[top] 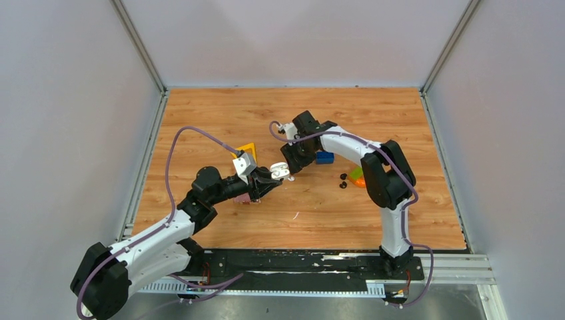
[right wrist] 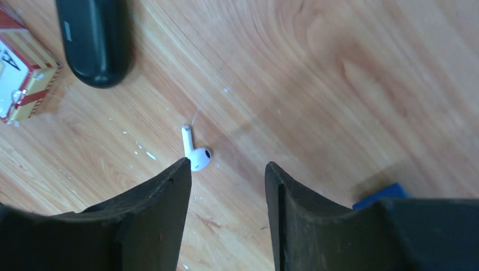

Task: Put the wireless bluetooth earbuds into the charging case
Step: Rotate the right earbud at the center of the board.

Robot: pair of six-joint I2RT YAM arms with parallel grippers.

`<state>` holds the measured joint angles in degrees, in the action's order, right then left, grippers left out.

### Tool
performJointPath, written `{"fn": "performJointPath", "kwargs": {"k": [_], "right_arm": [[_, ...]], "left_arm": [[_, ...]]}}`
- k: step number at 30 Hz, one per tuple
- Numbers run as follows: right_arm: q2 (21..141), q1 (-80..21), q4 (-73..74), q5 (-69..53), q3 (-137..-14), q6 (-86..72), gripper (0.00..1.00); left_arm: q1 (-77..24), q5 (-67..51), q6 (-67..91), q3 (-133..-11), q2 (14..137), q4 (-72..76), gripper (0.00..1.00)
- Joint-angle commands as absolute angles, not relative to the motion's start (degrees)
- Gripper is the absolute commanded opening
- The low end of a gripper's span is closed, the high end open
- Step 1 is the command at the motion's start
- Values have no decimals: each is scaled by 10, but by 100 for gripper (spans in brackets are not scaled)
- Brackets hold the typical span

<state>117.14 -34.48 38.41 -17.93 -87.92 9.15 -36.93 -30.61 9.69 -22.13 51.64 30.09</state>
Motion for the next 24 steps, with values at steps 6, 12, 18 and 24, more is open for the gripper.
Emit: {"fn": "performJointPath", "kwargs": {"k": [6, 12, 18, 24], "right_arm": [[1098, -374, 361, -85, -836, -90, 71], [1109, -382, 366, -53, -835, -161, 56], [1139, -381, 377, -10, -850, -218, 46], [1159, -383, 372, -18, -865, -223, 45]], "left_arm": [[-367, -311, 91, -226, 513, 321, 0], [-367, -314, 91, -228, 521, 322, 0], [-367, -314, 90, -228, 523, 318, 0], [-367, -314, 88, -229, 525, 317, 0]]}}
